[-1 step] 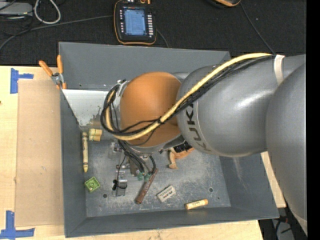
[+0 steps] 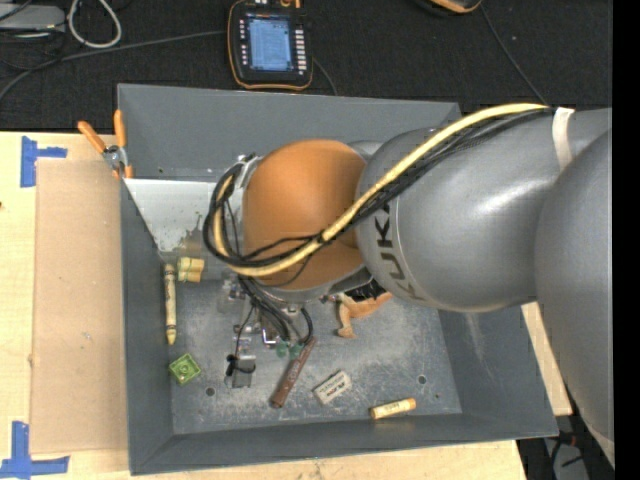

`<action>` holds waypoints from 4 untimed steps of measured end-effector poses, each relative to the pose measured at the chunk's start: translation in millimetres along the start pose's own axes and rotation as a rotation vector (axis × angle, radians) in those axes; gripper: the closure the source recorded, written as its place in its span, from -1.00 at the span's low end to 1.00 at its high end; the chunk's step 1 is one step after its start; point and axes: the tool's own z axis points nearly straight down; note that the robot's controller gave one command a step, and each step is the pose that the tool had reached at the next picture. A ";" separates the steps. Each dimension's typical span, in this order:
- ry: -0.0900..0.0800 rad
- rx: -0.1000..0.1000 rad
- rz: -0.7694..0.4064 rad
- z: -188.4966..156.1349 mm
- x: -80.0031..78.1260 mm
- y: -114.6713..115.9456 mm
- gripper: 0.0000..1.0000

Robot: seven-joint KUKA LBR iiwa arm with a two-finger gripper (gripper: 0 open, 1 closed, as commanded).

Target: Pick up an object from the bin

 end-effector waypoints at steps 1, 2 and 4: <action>-0.001 -0.001 -0.405 94.0 -19.2 -43.9 -1.00; 0.002 -0.002 -0.400 67.0 -23.6 -72.8 -1.00; 0.001 -0.002 -0.741 131.8 -39.4 -106.8 -1.00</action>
Offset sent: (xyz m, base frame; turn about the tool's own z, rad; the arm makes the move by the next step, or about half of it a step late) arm 0.0251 -0.0786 -0.0549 -0.3813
